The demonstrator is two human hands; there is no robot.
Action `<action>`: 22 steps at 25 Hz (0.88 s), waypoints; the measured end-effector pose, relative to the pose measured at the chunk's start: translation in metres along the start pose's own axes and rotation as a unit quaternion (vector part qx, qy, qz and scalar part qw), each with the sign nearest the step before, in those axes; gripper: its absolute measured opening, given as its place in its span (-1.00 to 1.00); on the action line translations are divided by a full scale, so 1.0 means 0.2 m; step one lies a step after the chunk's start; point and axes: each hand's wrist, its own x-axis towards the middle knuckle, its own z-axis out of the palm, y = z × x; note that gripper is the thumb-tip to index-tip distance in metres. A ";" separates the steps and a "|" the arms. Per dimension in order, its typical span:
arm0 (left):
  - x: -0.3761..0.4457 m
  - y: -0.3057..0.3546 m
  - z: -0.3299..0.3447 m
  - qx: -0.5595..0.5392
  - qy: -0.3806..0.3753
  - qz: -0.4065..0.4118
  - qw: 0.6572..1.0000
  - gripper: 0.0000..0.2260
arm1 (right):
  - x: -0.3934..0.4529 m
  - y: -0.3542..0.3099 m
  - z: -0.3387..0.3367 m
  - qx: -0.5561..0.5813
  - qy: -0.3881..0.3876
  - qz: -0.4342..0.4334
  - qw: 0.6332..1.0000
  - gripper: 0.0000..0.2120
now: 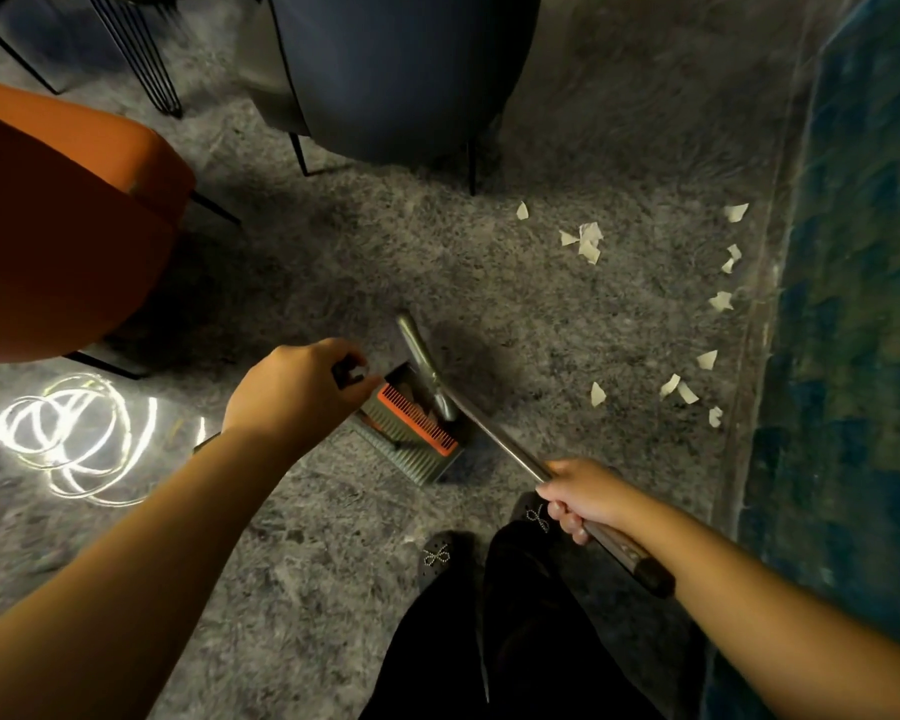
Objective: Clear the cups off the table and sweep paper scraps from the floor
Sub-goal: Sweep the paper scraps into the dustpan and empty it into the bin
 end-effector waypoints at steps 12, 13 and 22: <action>-0.17 -0.18 0.02 -0.025 -0.060 0.012 0.998 -0.86 | 0.20 -0.08 0.14 -0.053 0.034 0.001 0.998 -0.87; -0.18 -0.18 0.02 -0.022 -0.061 0.024 0.998 -0.86 | 0.17 -0.04 0.16 -0.072 0.033 0.001 0.997 -0.89; -0.19 -0.05 0.01 -0.018 -0.067 0.014 0.997 -0.80 | -0.07 0.11 0.19 -0.048 0.065 -0.027 0.996 -0.84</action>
